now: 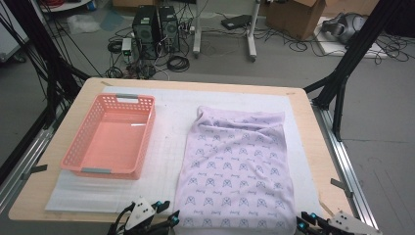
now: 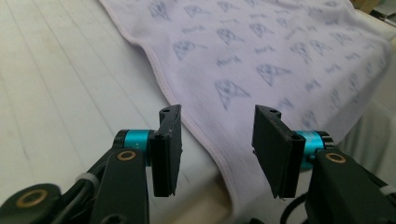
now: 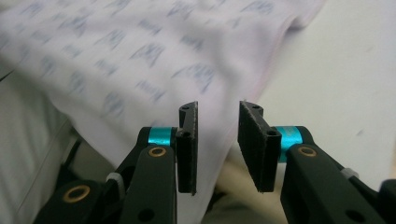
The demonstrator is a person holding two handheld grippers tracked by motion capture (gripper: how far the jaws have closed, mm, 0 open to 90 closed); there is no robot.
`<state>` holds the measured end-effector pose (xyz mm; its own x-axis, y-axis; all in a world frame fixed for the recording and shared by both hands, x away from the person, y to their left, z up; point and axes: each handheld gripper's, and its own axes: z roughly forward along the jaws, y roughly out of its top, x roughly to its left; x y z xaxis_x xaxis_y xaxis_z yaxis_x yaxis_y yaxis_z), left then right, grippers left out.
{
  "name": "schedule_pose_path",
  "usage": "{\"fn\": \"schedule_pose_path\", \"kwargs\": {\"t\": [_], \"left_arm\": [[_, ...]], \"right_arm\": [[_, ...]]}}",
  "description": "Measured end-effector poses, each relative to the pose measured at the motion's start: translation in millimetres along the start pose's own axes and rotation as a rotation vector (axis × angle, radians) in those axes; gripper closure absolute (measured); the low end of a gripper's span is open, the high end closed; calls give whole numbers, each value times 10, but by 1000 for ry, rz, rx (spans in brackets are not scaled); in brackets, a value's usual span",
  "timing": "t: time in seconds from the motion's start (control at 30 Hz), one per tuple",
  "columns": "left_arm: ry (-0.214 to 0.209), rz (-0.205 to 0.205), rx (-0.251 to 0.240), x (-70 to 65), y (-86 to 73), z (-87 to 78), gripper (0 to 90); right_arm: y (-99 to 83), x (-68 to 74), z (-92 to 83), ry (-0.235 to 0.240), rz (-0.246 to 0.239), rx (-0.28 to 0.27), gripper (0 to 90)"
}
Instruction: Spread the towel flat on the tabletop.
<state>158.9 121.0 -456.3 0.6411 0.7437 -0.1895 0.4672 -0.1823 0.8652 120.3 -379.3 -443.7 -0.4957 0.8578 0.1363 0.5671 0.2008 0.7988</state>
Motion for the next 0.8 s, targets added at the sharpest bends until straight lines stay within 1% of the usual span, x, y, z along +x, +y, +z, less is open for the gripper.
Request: {"fn": "schedule_pose_path", "kwargs": {"t": [0.07, 0.13, 0.2, 0.23, 0.27, 0.3, 0.33, 0.37, 0.4, 0.43, 0.47, 0.5, 0.53, 0.57, 0.6, 0.67, 0.73, 0.8], "left_arm": [[-2, -15, 6, 66, 64, 98, 521], [-4, -39, 23, 131, 124, 224, 503], [-12, -76, 42, 174, 159, 348, 491], [-17, -76, 33, 178, 169, 385, 490], [-13, -68, 37, 168, 180, 414, 506], [7, -41, 41, 136, 184, 434, 540], [42, 12, 42, 103, 175, 439, 625], [64, 78, 44, 79, 164, 432, 755], [39, 51, 60, 93, 174, 414, 860], [43, 47, 67, 92, 179, 395, 876], [54, 62, 73, 91, 172, 354, 878], [59, 54, 74, 108, 149, 301, 879], [49, 24, 69, 151, 108, 228, 880], [45, 9, 72, 178, 81, 164, 879], [43, 3, 73, 188, 63, 121, 879], [40, -1, 79, 181, 14, 22, 880], [32, -15, 79, 152, -44, -66, 879], [17, -12, 85, 111, -80, -117, 879]], "right_arm": [[65, -39, 109, -35, -8, 15, 667], [118, -59, 216, -49, -11, 30, 637], [151, -66, 311, -61, -13, 50, 616], [162, -64, 349, -62, -15, 54, 629], [173, -65, 360, -69, -24, 50, 653], [178, -63, 363, -76, -24, 54, 721], [176, -72, 357, -58, -26, 55, 847], [174, -75, 357, -34, -22, 56, 853], [170, -58, 356, -42, -34, 57, 858], [169, -46, 354, -39, -40, 58, 861], [169, -42, 352, -33, -37, 58, 862], [165, -40, 346, -26, -35, 60, 864], [160, -40, 340, -18, -38, 61, 864], [152, -31, 334, -5, -34, 61, 865], [145, -18, 327, 8, -33, 63, 866], [130, 26, 311, 28, -45, 71, 868], [105, 106, 275, 45, -76, 85, 869], [74, 143, 227, 51, -92, 95, 872]]}}
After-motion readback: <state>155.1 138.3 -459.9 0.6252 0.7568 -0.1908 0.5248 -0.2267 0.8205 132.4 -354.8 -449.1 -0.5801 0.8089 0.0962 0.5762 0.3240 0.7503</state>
